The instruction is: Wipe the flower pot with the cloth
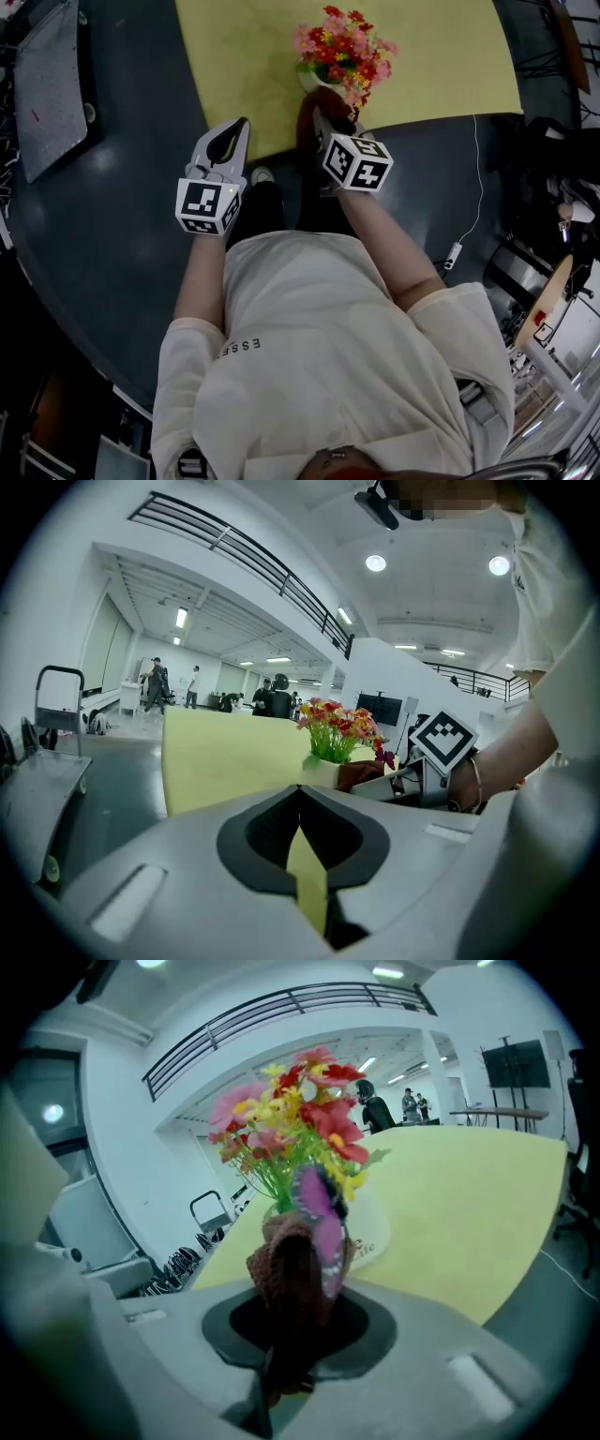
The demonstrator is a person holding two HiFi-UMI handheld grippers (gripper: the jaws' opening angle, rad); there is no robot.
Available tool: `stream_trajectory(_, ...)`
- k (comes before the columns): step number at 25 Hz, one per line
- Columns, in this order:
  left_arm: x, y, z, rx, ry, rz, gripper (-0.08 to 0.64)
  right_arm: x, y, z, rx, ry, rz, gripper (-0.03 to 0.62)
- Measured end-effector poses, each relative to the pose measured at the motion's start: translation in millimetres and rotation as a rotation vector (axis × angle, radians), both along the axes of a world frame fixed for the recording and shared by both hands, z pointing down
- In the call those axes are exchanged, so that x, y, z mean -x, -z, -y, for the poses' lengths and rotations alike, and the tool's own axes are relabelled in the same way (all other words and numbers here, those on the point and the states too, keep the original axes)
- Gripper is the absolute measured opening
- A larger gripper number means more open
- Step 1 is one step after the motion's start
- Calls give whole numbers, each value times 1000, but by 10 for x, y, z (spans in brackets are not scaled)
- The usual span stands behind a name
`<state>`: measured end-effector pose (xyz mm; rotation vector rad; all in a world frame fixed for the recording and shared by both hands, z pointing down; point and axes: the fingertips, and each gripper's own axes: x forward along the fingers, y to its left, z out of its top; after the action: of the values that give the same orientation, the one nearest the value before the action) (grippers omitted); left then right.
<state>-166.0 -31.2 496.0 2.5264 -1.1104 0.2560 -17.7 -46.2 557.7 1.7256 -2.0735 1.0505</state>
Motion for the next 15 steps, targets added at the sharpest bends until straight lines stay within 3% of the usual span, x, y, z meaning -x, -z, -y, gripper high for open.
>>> stream_trajectory(6, -206, -18, 72, 3, -19, 15, 11, -425, 30, -102, -26, 46, -116, 58)
stream_trajectory(10, -522, 42, 78, -29, -130, 13, 17, -918, 48, -70, -12, 12, -167, 58)
stream_trajectory(15, -828, 105, 197, -115, -245, 19, 140, -1533, 70, 84, 35, -57, -164, 58)
